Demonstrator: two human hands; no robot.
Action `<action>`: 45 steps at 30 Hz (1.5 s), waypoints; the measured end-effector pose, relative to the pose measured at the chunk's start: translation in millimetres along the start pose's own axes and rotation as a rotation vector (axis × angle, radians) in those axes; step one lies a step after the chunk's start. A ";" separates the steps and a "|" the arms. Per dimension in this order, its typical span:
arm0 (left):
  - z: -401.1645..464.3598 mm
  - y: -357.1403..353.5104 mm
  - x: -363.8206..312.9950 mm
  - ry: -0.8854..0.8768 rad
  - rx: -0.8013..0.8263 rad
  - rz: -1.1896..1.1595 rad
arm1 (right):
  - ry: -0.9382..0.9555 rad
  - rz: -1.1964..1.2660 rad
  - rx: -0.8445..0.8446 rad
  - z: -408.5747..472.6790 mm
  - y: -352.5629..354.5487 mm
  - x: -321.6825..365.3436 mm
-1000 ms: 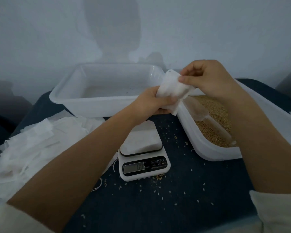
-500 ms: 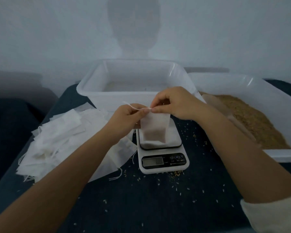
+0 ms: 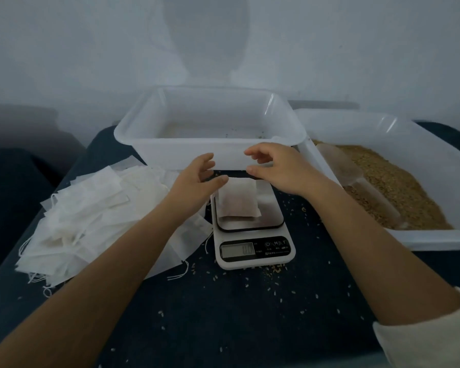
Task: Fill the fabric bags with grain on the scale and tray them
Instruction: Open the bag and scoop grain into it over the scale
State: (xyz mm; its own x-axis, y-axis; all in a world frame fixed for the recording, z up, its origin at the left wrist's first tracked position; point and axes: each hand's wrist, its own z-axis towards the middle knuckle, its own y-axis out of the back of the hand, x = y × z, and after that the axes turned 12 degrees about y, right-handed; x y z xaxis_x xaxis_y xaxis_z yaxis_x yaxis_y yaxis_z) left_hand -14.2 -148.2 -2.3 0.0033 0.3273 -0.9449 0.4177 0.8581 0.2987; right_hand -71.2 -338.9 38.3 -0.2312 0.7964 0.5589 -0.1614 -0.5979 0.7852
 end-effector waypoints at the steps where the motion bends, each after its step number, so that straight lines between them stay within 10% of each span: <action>1: -0.3 0.9 0.7 -0.005 -0.013 -0.008 | -0.007 0.011 -0.002 -1.3 -1.0 0.0; 45: 6.9 -16.9 -20.6 -0.061 -0.087 0.119 | -0.111 -0.040 0.331 20.1 -4.8 14.3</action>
State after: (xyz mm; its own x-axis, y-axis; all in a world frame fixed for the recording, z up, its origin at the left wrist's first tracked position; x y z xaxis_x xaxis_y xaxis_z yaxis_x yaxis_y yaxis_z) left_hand -15.1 -172.2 11.2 0.1047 0.4063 -0.9077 0.3305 0.8467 0.4171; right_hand -54.5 -322.8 47.9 -0.1227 0.8346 0.5370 0.1554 -0.5183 0.8410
